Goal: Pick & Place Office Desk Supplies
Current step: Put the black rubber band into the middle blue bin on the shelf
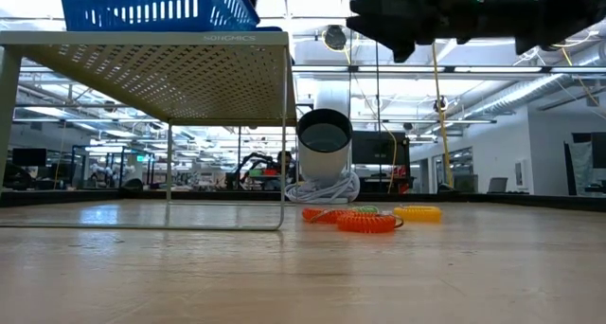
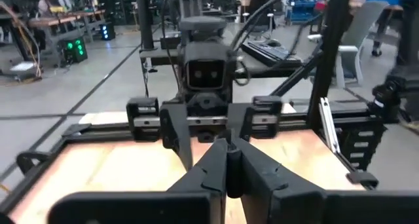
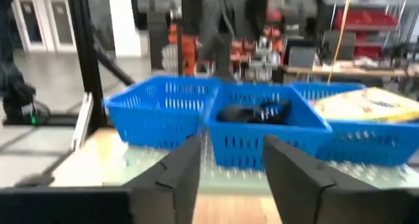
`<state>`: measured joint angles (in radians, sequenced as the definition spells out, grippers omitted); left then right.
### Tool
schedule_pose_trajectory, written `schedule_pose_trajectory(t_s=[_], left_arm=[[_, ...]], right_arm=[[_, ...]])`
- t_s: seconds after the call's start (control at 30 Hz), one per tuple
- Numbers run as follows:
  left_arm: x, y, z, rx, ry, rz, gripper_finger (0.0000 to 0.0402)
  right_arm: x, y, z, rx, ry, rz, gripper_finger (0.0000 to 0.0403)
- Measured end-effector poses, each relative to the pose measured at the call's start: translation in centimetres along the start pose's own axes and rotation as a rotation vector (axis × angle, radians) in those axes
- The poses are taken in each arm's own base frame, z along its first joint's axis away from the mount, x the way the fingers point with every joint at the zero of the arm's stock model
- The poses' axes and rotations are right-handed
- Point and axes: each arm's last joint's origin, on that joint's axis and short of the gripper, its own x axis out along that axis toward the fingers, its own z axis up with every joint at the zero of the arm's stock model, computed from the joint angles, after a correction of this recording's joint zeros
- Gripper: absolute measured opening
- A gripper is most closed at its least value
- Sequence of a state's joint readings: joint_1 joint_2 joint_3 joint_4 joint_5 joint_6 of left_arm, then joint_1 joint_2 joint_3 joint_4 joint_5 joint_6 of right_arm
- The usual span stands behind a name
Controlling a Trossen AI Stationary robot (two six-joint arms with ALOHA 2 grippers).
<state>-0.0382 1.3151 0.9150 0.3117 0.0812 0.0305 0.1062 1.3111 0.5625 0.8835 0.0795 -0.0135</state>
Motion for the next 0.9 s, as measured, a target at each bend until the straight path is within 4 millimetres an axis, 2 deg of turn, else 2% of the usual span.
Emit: schedule_pose_trajectory(t_s=[0.17, 0.3, 0.43, 0.63, 0.9], left_arm=[[-3.0, -0.4, 1.2, 0.049, 0.029, -0.005, 0.001], [-5.0, -0.1, -0.2, 0.032, 0.051, 0.055, 0.002], [-6.6, 0.3, -2.8, -0.031, 0.065, 0.087, 0.0008], [-7.6, 0.8, -5.2, -0.124, 0.063, 0.156, 0.003], [-7.8, 1.0, -5.0, -0.185, 0.017, 0.233, 0.0042]], right_arm=[[-1.0, -0.1, 0.4, -0.005, 0.086, 0.004, 0.0185], [-1.3, -0.1, 0.3, 0.017, 0.124, 0.002, 0.0189], [-1.3, -0.1, 0.1, 0.017, 0.145, 0.002, 0.0185], [-1.3, -0.1, 0.1, 0.017, 0.144, 0.002, 0.0181], [-1.3, -0.1, 0.0, 0.016, 0.155, 0.002, 0.0183]])
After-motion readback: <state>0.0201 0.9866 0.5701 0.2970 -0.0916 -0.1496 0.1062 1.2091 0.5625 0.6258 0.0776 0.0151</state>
